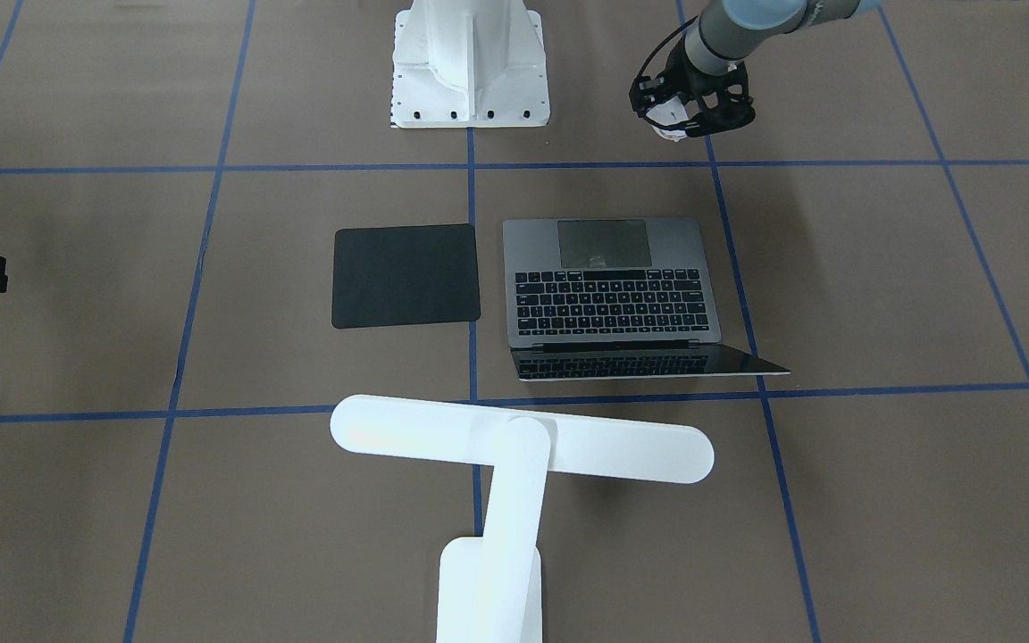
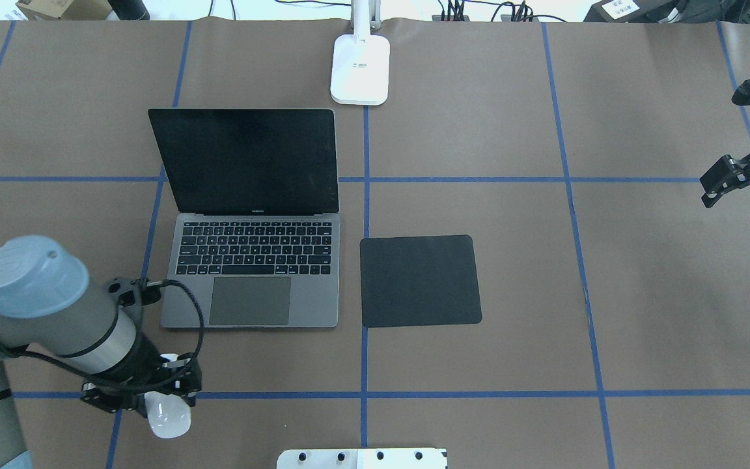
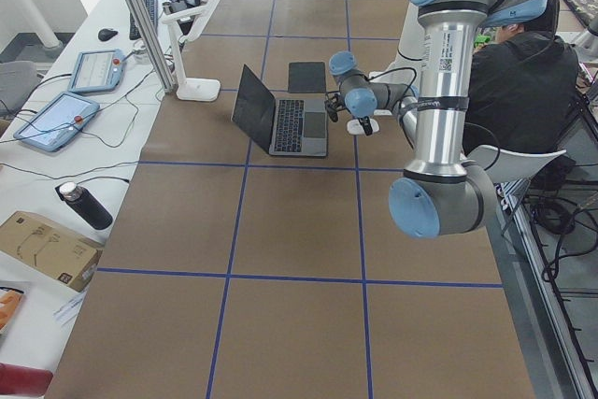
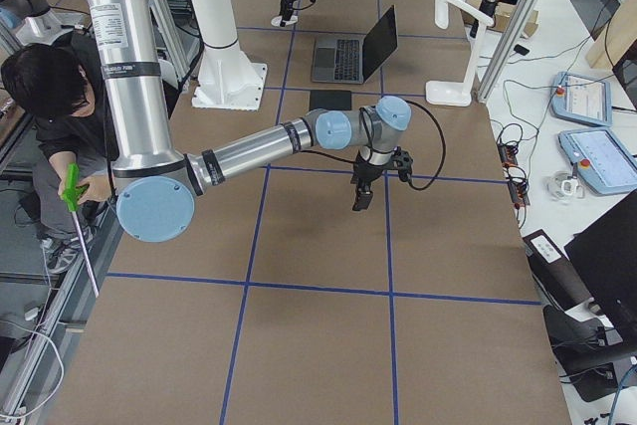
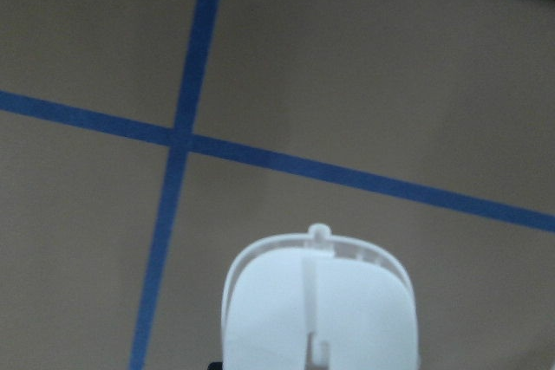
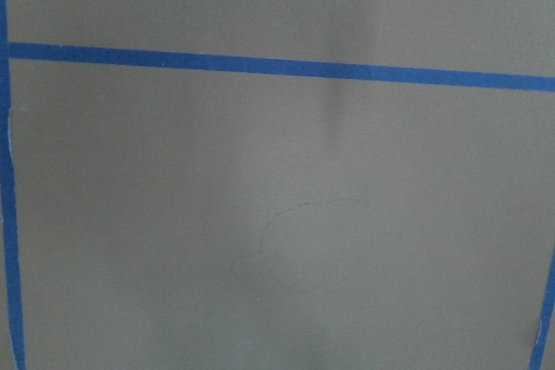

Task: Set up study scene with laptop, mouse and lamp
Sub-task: 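Carry the white mouse with the left gripper toward the black pad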

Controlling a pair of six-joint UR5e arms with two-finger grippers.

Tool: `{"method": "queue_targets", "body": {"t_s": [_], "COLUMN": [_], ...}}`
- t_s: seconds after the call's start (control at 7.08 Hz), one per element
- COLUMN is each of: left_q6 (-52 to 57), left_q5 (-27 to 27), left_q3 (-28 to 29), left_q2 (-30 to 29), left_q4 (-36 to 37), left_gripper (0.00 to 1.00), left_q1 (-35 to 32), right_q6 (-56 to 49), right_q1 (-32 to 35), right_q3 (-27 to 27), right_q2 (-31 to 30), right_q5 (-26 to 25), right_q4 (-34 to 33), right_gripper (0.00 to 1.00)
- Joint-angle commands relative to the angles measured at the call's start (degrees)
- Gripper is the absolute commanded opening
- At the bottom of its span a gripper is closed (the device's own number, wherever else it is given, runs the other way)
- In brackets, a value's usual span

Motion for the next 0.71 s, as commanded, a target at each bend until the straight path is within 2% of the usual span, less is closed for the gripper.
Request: {"method": "queue_targets", "body": {"t_s": [0.0,0.57], "left_q6": [2.5,4.9], "left_q5": [0.2,1.9], "left_q3": [5.5,24.6], "left_q2": [-16.8,-35.4], "left_q4": [12.3,11.8], "left_gripper": [0.16,0.16], "left_q1": [-1.7,-2.8], "right_q6": [0.0,0.1], "right_q1": [0.1,0.3], "right_q3": [-0.1,0.0], "right_q2": [-0.4,-0.3], "right_q5": [0.0,-0.2], "right_q4": [0.2,0.2], "right_gripper": [0.99,0.99]}}
